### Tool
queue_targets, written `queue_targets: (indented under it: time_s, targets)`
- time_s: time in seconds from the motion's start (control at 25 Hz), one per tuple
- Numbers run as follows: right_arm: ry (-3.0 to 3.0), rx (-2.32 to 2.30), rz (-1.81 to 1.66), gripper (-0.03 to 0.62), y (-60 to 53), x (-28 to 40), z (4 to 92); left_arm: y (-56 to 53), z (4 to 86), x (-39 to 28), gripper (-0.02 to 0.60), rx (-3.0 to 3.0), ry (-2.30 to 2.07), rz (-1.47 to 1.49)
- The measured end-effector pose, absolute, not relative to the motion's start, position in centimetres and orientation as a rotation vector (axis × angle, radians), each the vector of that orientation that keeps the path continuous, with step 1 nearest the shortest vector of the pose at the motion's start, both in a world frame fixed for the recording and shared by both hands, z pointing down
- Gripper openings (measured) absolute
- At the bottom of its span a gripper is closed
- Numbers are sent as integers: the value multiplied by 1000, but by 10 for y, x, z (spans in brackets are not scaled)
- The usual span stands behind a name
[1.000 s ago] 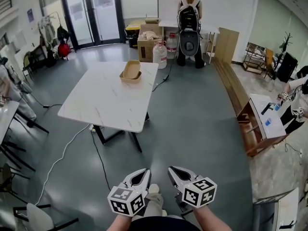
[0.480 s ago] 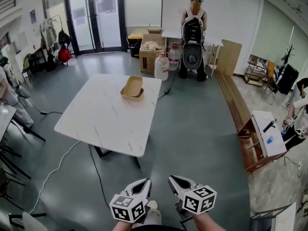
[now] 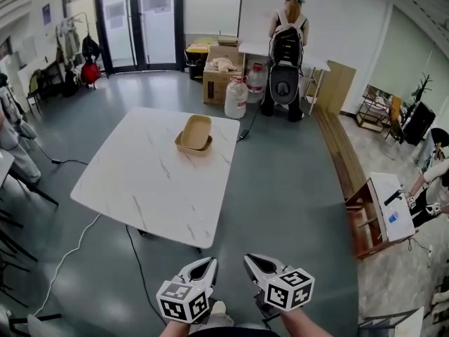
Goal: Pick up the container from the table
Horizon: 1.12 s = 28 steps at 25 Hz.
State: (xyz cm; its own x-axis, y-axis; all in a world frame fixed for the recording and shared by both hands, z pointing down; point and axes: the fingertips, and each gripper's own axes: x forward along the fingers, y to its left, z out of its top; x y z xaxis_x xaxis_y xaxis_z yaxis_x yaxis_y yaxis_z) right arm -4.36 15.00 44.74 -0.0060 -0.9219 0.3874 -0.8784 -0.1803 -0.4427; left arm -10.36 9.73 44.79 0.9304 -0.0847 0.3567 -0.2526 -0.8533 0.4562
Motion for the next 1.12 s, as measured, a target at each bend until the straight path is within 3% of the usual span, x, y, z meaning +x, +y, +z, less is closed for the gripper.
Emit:
queue_targets:
  time_s: [0.48, 1.12]
  targets:
    - [2031, -2138, -977, 2, 109, 7, 464, 61, 465, -62, 0, 2541, -314, 434]
    - [2252, -1982, -870, 1, 88, 159, 452, 38, 445, 78, 0, 2581, -581, 322]
